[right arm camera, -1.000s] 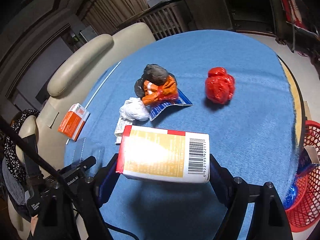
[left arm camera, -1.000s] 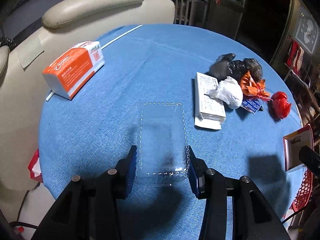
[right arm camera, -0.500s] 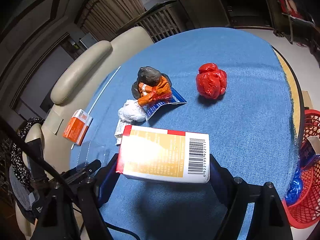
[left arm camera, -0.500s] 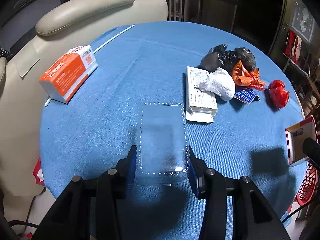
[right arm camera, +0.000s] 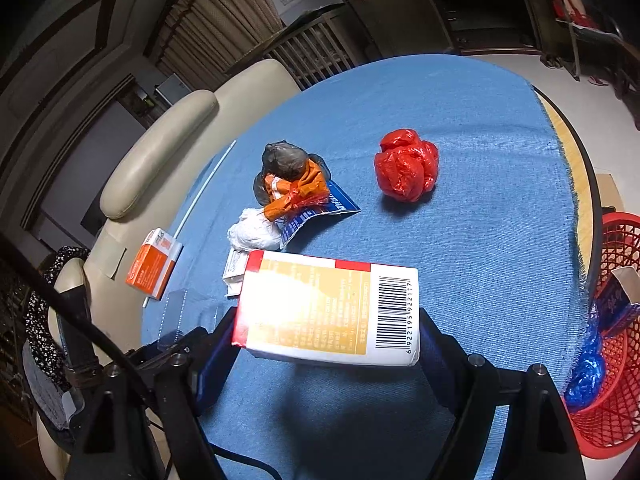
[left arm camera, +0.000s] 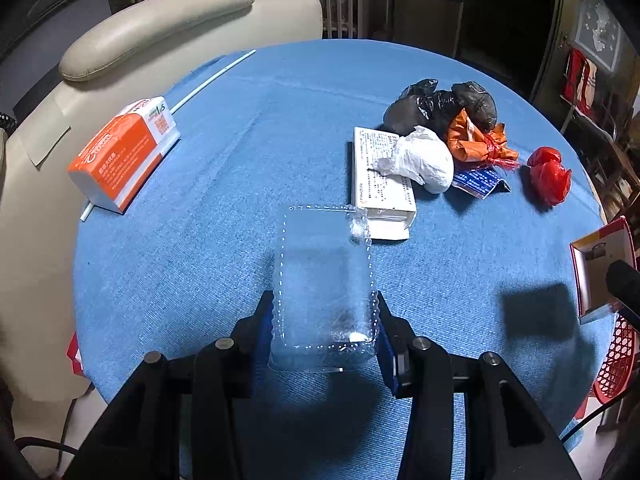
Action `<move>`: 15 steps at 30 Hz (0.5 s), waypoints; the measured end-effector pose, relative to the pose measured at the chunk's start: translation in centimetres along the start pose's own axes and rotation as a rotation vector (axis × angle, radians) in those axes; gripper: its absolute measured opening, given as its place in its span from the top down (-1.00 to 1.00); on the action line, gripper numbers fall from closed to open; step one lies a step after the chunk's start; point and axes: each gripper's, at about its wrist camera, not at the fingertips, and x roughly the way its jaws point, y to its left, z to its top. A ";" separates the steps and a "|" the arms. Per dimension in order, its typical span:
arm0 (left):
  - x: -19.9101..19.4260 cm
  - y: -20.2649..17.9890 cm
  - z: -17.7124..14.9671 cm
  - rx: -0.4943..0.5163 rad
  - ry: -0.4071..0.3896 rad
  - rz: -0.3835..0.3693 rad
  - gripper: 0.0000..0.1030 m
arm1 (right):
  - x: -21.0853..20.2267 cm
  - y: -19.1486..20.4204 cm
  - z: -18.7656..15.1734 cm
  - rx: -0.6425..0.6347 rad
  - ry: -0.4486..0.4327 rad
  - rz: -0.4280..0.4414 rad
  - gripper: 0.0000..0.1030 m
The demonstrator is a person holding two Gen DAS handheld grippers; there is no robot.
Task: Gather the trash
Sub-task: 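Lift the clear container with the left tool while the right tool lifts the medicine box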
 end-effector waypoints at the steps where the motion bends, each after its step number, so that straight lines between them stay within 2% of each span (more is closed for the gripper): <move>1: -0.1 0.1 0.0 -0.003 -0.002 -0.002 0.08 | 0.0 0.1 0.0 -0.003 0.000 -0.002 -0.63; 15: -0.3 2.0 -0.2 -0.053 -0.022 -0.032 0.09 | -0.2 2.0 -0.3 -0.054 -0.005 -0.027 -0.63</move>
